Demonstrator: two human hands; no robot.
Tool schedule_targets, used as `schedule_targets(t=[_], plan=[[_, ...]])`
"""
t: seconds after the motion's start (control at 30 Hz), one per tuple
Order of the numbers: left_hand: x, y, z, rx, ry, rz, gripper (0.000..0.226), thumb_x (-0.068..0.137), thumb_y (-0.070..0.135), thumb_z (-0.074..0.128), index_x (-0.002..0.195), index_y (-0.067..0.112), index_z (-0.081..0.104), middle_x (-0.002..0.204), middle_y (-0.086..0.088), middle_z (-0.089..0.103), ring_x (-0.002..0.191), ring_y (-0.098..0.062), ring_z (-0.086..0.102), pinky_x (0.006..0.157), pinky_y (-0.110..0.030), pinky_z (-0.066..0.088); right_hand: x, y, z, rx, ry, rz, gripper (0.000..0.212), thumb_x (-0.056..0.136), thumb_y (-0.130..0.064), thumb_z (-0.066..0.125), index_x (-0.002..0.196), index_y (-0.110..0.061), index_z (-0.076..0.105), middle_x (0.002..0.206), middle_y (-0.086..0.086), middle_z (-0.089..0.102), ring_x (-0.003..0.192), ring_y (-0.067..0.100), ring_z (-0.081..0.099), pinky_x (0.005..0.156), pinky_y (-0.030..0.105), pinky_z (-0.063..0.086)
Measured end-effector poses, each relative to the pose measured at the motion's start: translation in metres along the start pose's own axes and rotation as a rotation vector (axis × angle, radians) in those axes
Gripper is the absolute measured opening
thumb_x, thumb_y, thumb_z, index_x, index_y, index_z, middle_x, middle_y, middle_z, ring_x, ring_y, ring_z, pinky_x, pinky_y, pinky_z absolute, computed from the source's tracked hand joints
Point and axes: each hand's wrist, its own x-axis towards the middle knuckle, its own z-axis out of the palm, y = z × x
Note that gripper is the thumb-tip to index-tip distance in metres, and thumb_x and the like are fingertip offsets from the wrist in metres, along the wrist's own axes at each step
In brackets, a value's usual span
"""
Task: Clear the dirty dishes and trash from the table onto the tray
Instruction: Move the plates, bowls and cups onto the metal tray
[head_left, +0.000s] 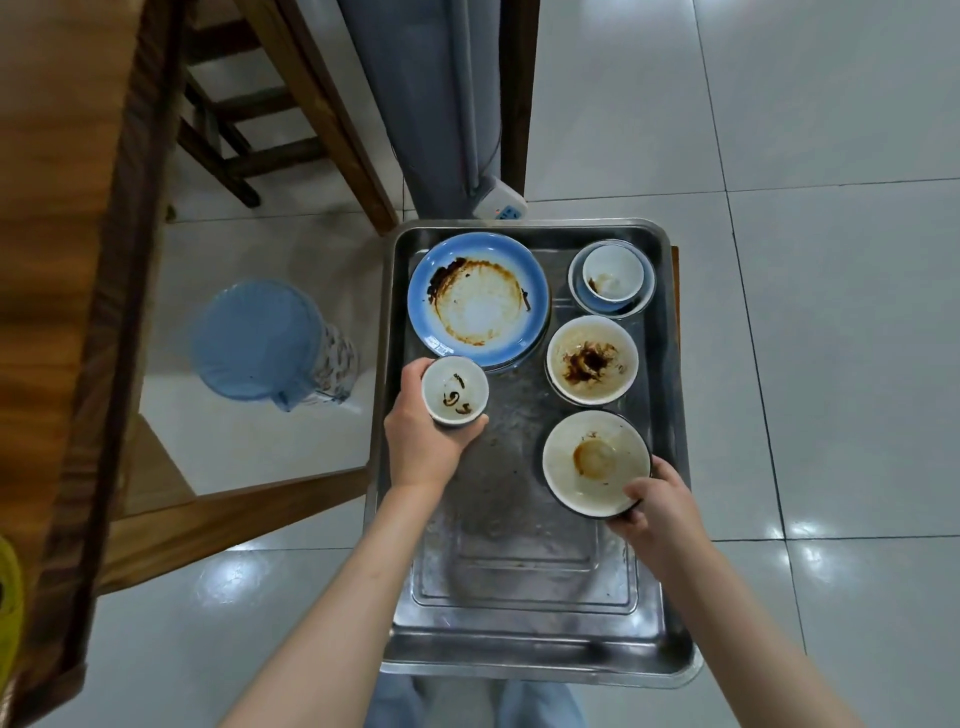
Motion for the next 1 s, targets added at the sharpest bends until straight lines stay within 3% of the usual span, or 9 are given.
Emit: schedule_targets(t=[0.2,0.4,0.67,0.83,1.0], plan=[[-0.006,-0.003,-0.008,-0.018,-0.041,-0.050,0.079,0.055,0.025,0.091,0.118,0.030,0.044,0.100,0.022,0.052,0.092,0.007,0.044,0.070,0.000,0.032,0.004,0.002,-0.001,0.024,0.042,0.013,0.054,0.087,0.013,0.031,0.131,-0.015,0.045,0.122,0.015,0.047,0.113,0.040,0.049,0.076,0.049,0.049],[-0.002,-0.002,-0.011,0.015,-0.083,-0.048,0.081,0.055,0.019,0.091,0.122,0.026,0.046,0.109,0.012,0.055,0.100,-0.006,0.048,0.079,-0.021,0.039,0.001,0.005,0.000,0.049,0.118,0.006,0.049,0.091,0.010,0.034,0.134,-0.010,0.043,0.126,0.017,0.044,0.118,0.039,0.046,0.095,0.051,0.045],[-0.003,-0.001,-0.010,-0.059,-0.091,-0.098,0.081,0.055,0.014,0.090,0.121,0.028,0.047,0.110,0.011,0.056,0.102,-0.008,0.048,0.081,-0.022,0.038,-0.015,0.002,0.010,-0.066,0.126,-0.012,0.045,0.093,0.004,0.039,0.135,-0.010,0.041,0.122,0.015,0.045,0.115,0.037,0.049,0.089,0.044,0.047],[-0.001,0.001,-0.010,-0.046,-0.103,-0.089,0.080,0.055,0.015,0.090,0.121,0.027,0.047,0.108,0.012,0.055,0.101,-0.008,0.048,0.079,-0.021,0.039,-0.017,0.000,0.010,-0.137,0.131,0.001,0.041,0.093,-0.001,0.042,0.133,-0.011,0.039,0.116,0.013,0.044,0.114,0.039,0.050,0.096,0.052,0.045],[-0.002,0.001,-0.013,-0.025,-0.112,-0.123,0.090,0.051,0.019,0.092,0.125,0.029,0.042,0.108,0.017,0.051,0.101,-0.005,0.045,0.083,-0.023,0.039,-0.021,0.003,0.011,-0.172,0.169,-0.002,0.050,0.093,-0.006,0.049,0.139,-0.011,0.032,0.132,0.015,0.040,0.120,0.036,0.044,0.094,0.051,0.044]])
